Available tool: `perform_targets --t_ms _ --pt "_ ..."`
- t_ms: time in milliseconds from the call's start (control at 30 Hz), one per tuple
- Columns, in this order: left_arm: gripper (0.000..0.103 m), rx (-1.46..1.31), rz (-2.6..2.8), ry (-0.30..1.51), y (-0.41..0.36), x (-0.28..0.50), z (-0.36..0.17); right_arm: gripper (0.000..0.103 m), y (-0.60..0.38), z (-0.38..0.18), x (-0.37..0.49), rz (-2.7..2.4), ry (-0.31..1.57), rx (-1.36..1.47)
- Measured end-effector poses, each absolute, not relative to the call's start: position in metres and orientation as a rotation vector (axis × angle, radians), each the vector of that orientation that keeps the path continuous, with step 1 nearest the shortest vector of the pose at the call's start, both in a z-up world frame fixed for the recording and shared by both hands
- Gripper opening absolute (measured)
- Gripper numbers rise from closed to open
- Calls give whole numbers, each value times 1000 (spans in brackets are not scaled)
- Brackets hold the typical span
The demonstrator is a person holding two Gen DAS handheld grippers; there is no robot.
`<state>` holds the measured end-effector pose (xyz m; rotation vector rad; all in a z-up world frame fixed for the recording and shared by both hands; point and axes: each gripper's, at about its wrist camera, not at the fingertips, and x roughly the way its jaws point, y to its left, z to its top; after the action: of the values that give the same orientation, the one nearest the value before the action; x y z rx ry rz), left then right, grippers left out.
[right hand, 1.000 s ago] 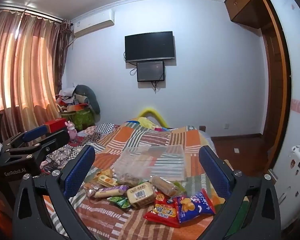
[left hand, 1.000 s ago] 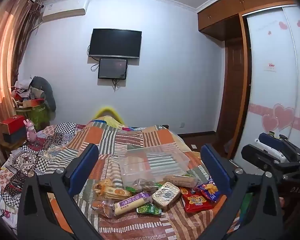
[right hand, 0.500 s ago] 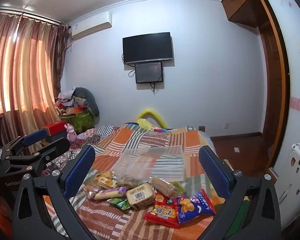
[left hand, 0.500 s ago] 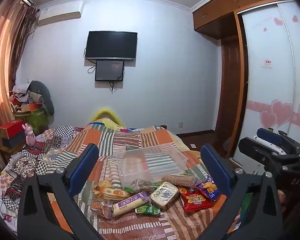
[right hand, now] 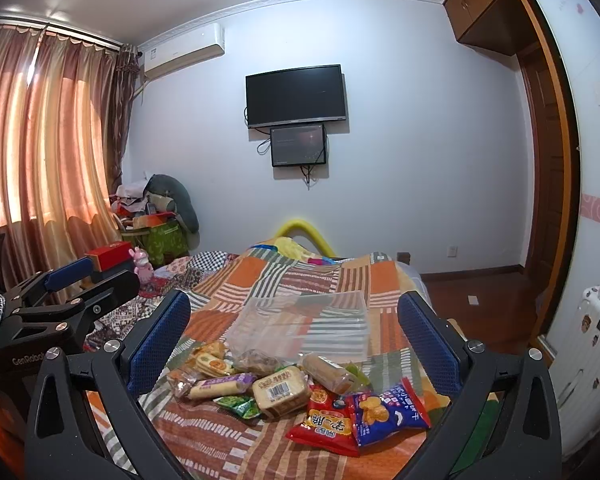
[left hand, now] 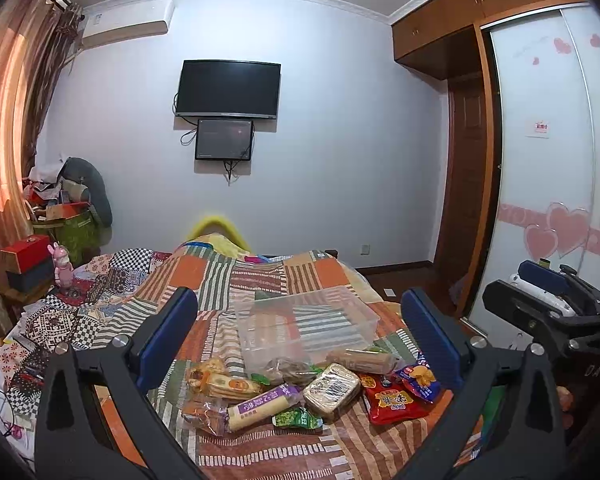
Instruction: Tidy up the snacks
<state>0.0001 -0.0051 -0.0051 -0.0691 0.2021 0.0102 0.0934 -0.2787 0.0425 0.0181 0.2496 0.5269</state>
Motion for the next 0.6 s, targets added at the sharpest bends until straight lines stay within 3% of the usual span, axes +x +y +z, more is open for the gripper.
perform_targets --t_ms 600 --pt "103 -83 4 207 -3 1 -4 103 -279 43 91 530 241 18"
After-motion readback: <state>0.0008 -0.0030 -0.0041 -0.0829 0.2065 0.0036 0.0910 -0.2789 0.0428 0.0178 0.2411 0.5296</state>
